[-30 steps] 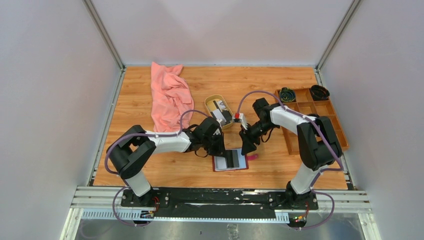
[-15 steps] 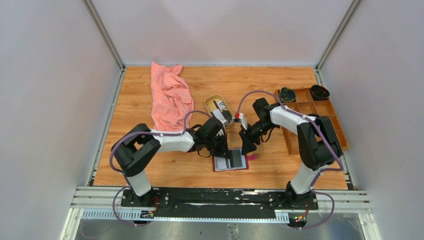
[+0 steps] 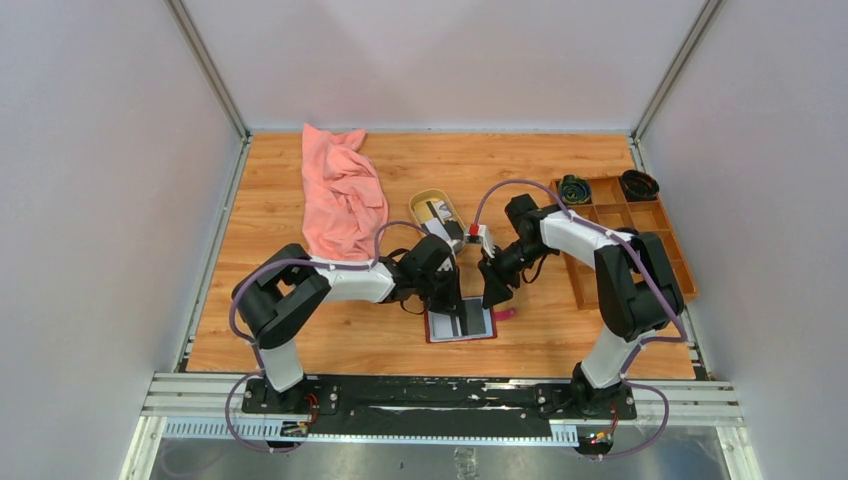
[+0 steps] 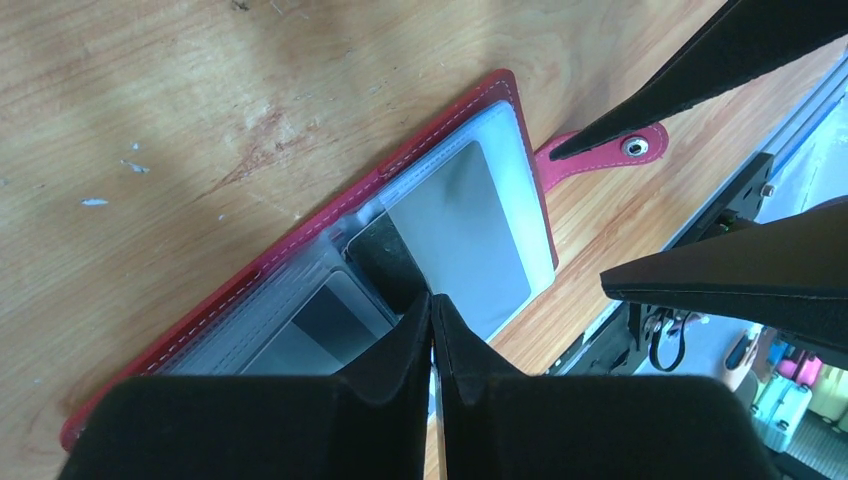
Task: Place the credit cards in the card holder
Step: Insert the credit card into the card holder.
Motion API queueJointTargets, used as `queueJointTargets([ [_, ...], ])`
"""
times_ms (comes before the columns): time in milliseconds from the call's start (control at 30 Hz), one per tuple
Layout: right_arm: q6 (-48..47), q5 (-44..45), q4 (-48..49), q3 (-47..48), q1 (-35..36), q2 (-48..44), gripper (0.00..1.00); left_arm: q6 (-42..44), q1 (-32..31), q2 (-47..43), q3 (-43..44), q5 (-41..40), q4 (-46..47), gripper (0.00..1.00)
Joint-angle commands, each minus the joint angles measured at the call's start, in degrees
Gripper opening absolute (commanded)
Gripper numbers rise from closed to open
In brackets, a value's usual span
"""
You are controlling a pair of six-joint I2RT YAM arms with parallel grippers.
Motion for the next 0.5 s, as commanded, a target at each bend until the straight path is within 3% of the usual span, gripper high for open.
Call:
queueJointTargets([
  [0, 0.4, 0.58, -2.16, 1.16, 0.87, -0.84, 0.49, -0.34, -0.63, 1.11, 1.29, 0.58, 1.2, 0.09],
  [267, -0.91, -0.31, -3.13, 1.26, 0.87, -0.73, 0.49, 1.35, -0.63, -4.49, -0.96, -3.48, 1.4, 0.21],
  [467, -0.93, -0.43, -3.31, 1.34, 0.87, -0.64, 0.49, 0.46, -0.59, -3.52, -3.19, -3.35, 1.41, 0.25],
])
